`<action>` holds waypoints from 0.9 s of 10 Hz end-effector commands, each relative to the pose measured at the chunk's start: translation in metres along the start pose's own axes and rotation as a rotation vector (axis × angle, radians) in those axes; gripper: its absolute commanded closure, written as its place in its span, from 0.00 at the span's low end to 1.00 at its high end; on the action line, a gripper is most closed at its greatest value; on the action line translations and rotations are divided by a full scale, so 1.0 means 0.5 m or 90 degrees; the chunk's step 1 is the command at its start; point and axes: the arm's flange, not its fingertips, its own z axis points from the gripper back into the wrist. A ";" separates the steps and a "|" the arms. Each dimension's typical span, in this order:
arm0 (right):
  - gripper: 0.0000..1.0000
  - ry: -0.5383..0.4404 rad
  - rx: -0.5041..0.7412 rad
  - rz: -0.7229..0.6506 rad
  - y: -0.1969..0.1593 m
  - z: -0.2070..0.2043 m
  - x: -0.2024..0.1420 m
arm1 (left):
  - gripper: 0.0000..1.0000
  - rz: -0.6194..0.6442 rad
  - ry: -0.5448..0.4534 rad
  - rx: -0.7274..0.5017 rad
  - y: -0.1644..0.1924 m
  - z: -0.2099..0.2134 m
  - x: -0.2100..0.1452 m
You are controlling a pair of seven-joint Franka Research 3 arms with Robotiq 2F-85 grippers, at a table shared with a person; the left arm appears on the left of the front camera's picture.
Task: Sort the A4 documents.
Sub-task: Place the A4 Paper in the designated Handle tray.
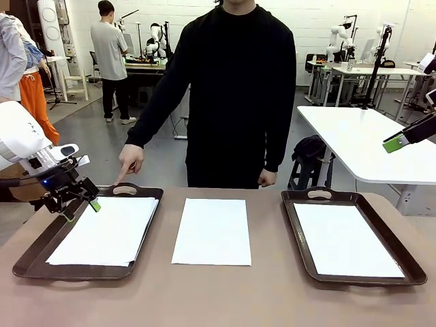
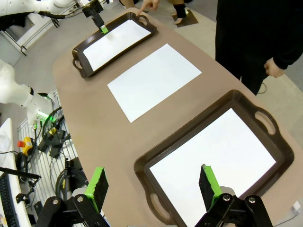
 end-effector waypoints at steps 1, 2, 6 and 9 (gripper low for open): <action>0.00 -0.001 0.004 0.002 0.001 -0.002 0.000 | 0.00 0.005 0.008 0.006 -0.006 0.004 -0.004; 0.00 -0.001 0.004 0.002 0.001 -0.002 0.000 | 0.00 0.006 0.006 0.008 -0.008 0.005 -0.006; 0.00 -0.001 0.004 0.002 0.001 -0.002 0.000 | 0.00 0.004 -0.002 0.000 -0.002 0.002 0.000; 0.00 -0.001 0.004 0.002 0.001 -0.002 0.000 | 0.00 0.004 -0.002 0.000 -0.002 0.002 0.000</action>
